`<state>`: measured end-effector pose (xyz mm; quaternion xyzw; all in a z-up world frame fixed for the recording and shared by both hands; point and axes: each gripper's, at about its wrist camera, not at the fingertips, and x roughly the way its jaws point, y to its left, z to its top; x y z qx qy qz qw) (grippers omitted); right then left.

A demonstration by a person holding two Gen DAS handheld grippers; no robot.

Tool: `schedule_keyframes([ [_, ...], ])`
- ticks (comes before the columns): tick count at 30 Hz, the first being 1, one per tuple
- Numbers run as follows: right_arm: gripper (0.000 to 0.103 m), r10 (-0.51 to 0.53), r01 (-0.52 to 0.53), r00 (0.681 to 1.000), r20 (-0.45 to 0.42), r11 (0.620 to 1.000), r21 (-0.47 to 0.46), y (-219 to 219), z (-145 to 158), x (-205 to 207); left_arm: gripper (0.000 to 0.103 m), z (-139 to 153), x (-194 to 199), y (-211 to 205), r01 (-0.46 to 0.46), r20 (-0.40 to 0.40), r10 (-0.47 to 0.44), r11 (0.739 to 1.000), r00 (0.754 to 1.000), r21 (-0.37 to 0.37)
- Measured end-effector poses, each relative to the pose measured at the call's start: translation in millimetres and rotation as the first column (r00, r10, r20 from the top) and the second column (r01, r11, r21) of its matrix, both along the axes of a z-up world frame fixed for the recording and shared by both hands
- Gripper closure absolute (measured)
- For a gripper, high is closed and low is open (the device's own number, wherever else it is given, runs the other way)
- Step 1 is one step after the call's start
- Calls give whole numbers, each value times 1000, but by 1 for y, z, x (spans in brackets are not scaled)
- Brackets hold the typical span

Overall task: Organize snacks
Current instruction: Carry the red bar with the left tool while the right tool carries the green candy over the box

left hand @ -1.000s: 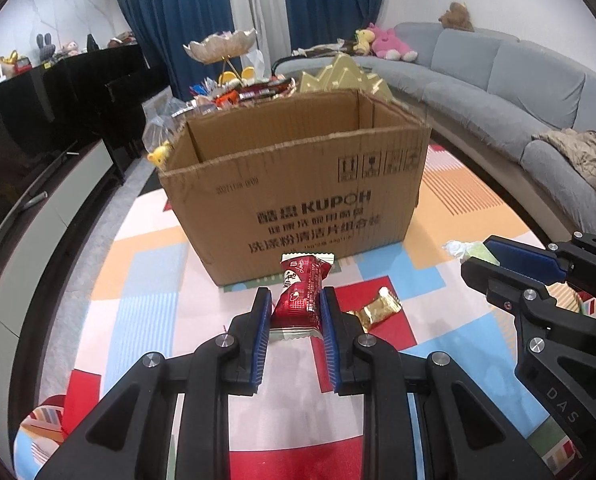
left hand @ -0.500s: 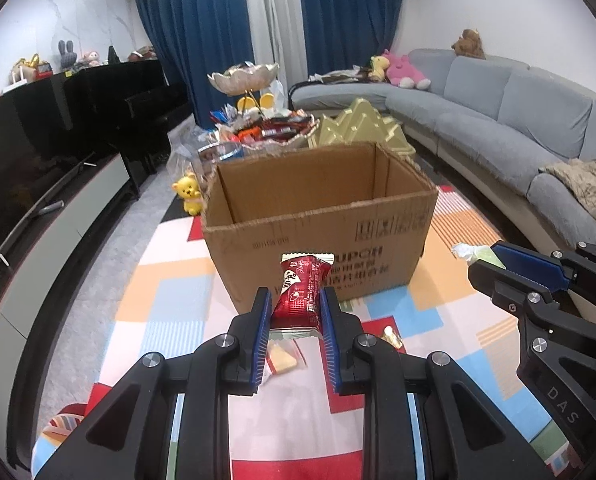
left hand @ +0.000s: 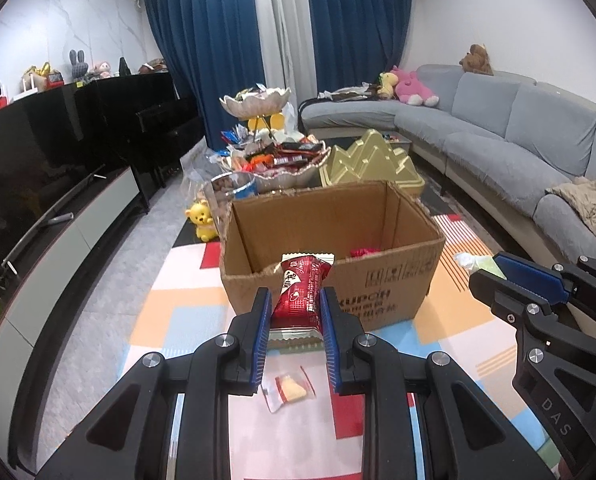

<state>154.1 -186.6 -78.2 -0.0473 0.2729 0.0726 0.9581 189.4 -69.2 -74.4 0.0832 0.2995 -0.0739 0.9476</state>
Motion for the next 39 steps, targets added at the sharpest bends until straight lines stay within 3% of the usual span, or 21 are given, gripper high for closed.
schedule_keyframes([
  [22,83,-39,37,997,64,999,33,1,40,39,78,28,35,-4,-18,45,18,1000,999,-3],
  [39,83,-69,68,997,44,997,38,-2,38,85,78,26,76,-2,-41,36,41,999,999,-12],
])
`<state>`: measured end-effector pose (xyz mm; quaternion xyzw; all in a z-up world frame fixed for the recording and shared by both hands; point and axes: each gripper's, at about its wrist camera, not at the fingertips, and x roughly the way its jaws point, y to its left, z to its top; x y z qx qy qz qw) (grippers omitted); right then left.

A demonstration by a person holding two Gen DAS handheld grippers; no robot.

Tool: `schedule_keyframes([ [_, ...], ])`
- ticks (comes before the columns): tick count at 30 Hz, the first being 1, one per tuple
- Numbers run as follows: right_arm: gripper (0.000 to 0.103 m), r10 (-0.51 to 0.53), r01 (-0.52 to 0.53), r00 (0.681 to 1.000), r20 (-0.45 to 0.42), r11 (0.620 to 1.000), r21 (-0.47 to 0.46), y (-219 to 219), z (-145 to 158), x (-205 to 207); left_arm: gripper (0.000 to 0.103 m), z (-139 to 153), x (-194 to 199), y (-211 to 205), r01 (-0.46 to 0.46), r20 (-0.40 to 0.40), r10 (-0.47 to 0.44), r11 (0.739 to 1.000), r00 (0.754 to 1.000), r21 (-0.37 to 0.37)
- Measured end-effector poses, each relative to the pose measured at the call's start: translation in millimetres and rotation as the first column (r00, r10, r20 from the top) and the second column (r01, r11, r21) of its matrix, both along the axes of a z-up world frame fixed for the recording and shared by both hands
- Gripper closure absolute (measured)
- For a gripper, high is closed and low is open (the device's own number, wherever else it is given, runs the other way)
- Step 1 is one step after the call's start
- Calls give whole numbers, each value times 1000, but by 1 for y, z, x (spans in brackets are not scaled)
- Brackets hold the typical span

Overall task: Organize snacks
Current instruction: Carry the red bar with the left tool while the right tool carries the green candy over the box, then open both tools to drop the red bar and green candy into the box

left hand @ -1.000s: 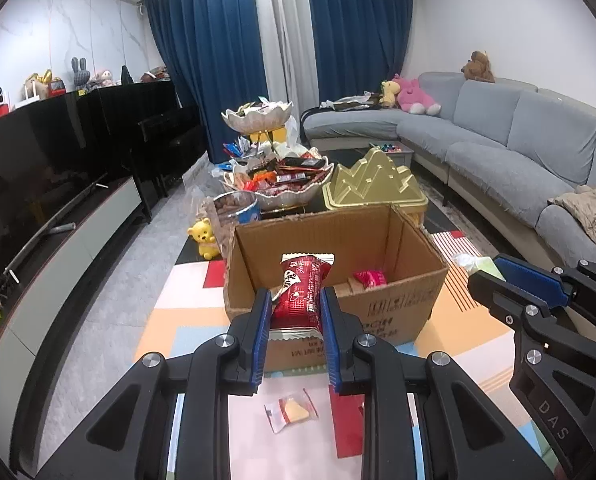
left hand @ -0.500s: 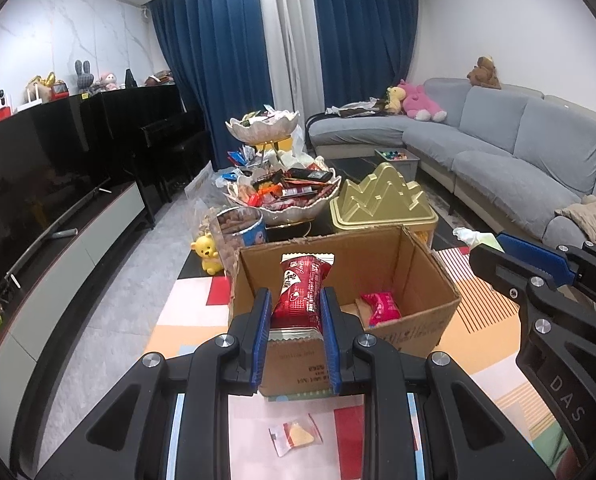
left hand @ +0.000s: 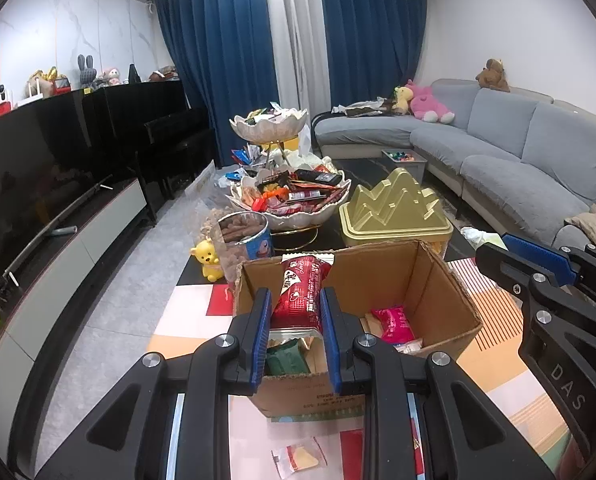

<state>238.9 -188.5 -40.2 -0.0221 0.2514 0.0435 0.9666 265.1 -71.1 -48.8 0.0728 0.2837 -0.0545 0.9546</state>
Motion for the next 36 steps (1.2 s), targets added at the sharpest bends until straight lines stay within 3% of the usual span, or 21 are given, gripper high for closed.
schedule_keyframes([
  [30,83,21,-21,996,-88,1000,6,4,-34,59,77,-38,53,2,-19,-97,18,1000,995,-10],
  [34,83,22,-21,995,-99,1000,8,3,-37,63,74,-40,56,4,-26,-108,24,999,994,-21],
  [36,83,19,-18,995,-99,1000,9,3,-37,63,66,-41,56,6,-31,-108,28,999,994,-23],
])
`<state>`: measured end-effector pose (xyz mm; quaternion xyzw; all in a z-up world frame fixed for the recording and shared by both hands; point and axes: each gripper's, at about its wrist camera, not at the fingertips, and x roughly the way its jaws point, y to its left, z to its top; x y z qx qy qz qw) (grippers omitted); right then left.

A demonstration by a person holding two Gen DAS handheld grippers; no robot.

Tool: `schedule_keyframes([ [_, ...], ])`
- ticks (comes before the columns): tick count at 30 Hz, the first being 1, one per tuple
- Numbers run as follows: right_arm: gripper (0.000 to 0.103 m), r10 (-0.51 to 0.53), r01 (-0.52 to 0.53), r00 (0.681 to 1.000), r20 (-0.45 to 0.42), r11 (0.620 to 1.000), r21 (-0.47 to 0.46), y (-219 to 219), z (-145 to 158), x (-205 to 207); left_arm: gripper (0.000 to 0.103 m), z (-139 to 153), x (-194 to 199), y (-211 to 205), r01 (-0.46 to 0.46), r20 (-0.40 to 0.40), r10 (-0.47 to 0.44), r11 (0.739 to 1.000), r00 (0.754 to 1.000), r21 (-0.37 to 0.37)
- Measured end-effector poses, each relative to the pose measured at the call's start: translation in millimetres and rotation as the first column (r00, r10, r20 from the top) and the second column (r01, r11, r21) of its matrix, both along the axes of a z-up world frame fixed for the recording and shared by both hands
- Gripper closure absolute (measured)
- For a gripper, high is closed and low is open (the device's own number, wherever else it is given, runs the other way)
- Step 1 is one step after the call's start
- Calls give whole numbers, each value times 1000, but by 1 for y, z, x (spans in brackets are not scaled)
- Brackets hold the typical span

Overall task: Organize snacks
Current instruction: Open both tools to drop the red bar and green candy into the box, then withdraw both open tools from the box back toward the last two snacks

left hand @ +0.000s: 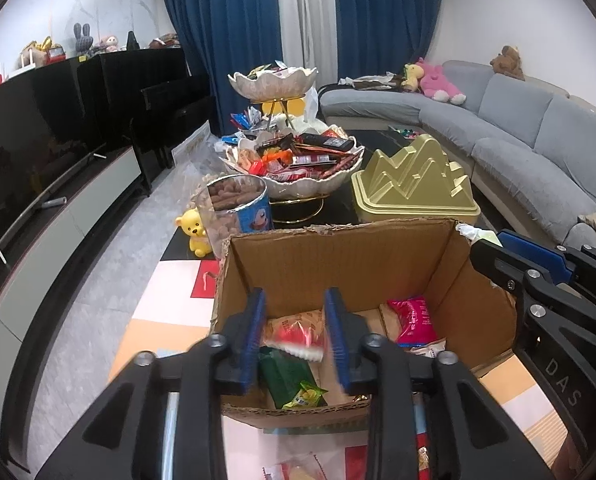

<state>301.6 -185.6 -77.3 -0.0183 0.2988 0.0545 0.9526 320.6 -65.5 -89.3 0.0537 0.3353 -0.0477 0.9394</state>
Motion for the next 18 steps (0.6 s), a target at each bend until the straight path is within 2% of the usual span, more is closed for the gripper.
schedule_keyframes([
  [2,81,0,0,1000,-3,1000,-1,0,0,0,60,1,-1,1,-8,5,8,1000,1000,-1],
  [4,66,-6,6,1000,1,1000,5,-1,1,-1,57,0,-1,2,-9,2,9,1000,1000,-5],
  [9,50,-28,28,1000,13,999,19,-6,6,-7,44,4,-6,5,-22,13,23,1000,1000,-13],
  [16,41,-49,48,998,30,998,27,-10,16,-14,34,13,-12,10,-35,28,36,999,999,-11],
  [18,40,-53,53,998,34,998,24,-9,19,-17,28,16,-16,12,-42,36,42,999,998,-6],
])
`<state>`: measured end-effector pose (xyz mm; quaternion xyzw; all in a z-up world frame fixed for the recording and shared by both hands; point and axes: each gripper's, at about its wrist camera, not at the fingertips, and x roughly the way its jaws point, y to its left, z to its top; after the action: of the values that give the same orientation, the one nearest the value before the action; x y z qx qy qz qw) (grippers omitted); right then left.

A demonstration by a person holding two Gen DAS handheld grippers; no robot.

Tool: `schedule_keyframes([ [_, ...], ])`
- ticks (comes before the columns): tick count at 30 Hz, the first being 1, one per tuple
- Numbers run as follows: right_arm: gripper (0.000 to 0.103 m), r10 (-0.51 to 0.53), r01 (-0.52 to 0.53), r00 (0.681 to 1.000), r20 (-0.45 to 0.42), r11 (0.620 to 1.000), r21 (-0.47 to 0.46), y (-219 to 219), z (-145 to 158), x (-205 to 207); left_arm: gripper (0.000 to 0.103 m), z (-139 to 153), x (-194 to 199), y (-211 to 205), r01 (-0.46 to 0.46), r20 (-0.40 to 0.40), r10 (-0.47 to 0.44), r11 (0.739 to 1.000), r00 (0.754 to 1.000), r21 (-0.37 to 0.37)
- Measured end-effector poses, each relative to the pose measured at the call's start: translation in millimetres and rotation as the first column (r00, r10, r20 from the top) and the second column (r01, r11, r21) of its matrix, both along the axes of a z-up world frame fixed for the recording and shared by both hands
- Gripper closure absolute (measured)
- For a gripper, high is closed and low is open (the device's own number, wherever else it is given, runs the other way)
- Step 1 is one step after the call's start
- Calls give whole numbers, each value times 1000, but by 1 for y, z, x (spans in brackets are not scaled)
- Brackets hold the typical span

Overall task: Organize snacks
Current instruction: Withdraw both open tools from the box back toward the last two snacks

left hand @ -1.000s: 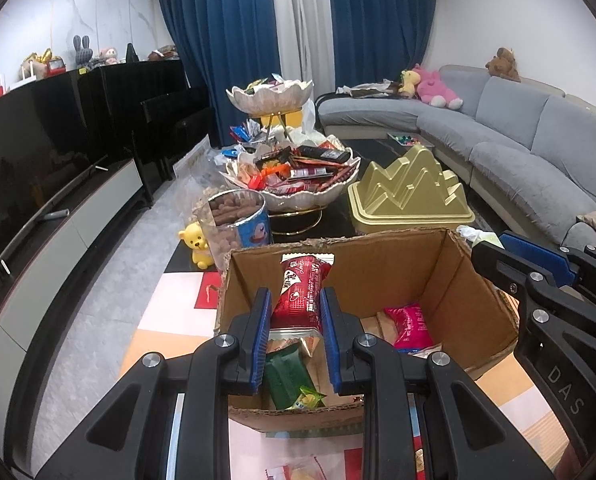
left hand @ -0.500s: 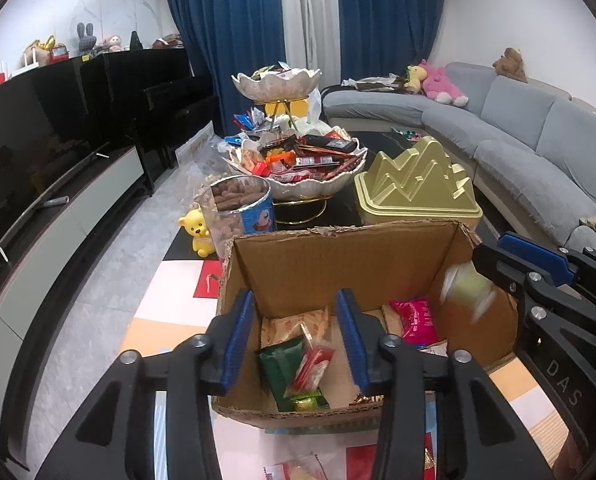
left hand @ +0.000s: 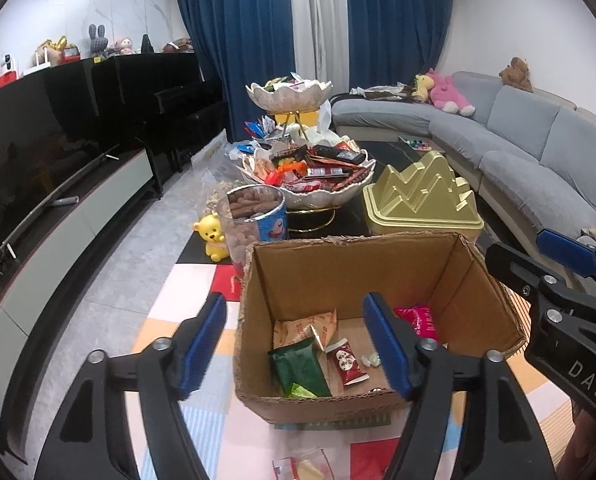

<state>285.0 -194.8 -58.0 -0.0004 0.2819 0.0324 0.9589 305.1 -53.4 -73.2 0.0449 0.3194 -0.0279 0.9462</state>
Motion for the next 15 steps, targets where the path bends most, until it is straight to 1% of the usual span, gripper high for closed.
schedule_keyframes([
  [2,38,-5,5,1000,2,1000,1,0,2,-2,22,4,-4,2,-12,11,12,1000,1000,2],
  [7,27,-27,27,1000,15,1000,-2,-1,7,-14,18,11,-13,7,-29,26,28,1000,999,2],
  [15,26,-49,49,998,27,999,-3,-3,17,-31,15,21,-31,11,-37,45,37,999,998,-1],
])
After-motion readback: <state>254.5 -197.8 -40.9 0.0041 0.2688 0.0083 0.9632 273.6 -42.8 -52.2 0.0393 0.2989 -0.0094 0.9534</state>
